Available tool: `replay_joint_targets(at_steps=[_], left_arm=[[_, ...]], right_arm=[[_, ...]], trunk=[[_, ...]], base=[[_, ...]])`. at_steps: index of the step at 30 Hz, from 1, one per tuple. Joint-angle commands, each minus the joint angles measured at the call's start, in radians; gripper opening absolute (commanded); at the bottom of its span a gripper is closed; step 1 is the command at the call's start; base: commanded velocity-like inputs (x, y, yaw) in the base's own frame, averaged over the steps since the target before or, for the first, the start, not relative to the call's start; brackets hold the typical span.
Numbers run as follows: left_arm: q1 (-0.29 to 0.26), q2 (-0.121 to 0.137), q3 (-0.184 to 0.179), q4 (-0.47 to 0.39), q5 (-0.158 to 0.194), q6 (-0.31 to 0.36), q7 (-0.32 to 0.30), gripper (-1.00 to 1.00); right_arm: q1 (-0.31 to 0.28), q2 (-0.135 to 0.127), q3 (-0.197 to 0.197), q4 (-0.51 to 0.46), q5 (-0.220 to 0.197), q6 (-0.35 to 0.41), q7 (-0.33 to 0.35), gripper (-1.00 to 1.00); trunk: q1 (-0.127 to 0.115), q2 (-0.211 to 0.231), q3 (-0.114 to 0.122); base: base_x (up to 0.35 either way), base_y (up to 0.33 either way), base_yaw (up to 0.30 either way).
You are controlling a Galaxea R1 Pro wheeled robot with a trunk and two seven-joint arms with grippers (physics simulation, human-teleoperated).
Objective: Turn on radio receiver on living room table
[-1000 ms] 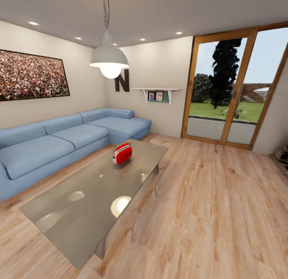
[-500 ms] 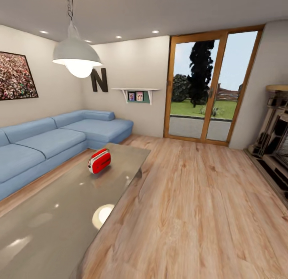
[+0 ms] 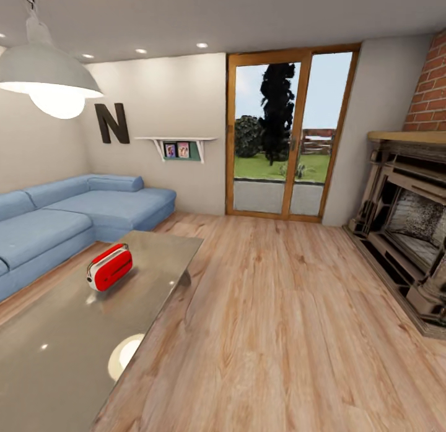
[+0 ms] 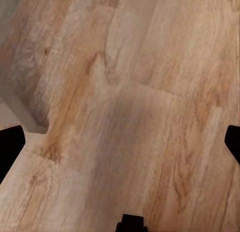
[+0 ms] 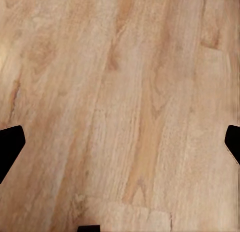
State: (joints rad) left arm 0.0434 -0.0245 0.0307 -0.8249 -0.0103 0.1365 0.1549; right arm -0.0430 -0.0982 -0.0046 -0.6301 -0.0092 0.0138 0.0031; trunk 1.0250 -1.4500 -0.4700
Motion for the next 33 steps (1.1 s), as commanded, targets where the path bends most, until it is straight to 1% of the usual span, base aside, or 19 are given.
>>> replay_joint_targets(at_steps=[1, 16, 33], left_arm=[[0.0, 0.0, 0.0, 0.0, 0.0, 0.0, 0.0, 1.0], [0.001, 0.001, 0.001, 0.0, 0.001, 0.0, 0.0, 1.0], [0.0, 0.002, 0.002, 0.0, 0.001, 0.0, 0.0, 1.0]], right_arm=[[0.0, 0.0, 0.0, 0.0, 0.0, 0.0, 0.0, 1.0], [0.0, 0.0, 0.0, 0.0, 0.0, -0.001, 0.0, 1.0], [0.0, 0.0, 0.0, 0.0, 0.001, -0.007, -0.001, 1.0]], trunk=[[0.0, 0.0, 0.0], [0.0, 0.0, 0.0], [0.0, 0.0, 0.0]], base=[[0.318, -0.127, -0.28], [0.318, -0.128, -0.272], [0.318, -0.117, -0.009]])
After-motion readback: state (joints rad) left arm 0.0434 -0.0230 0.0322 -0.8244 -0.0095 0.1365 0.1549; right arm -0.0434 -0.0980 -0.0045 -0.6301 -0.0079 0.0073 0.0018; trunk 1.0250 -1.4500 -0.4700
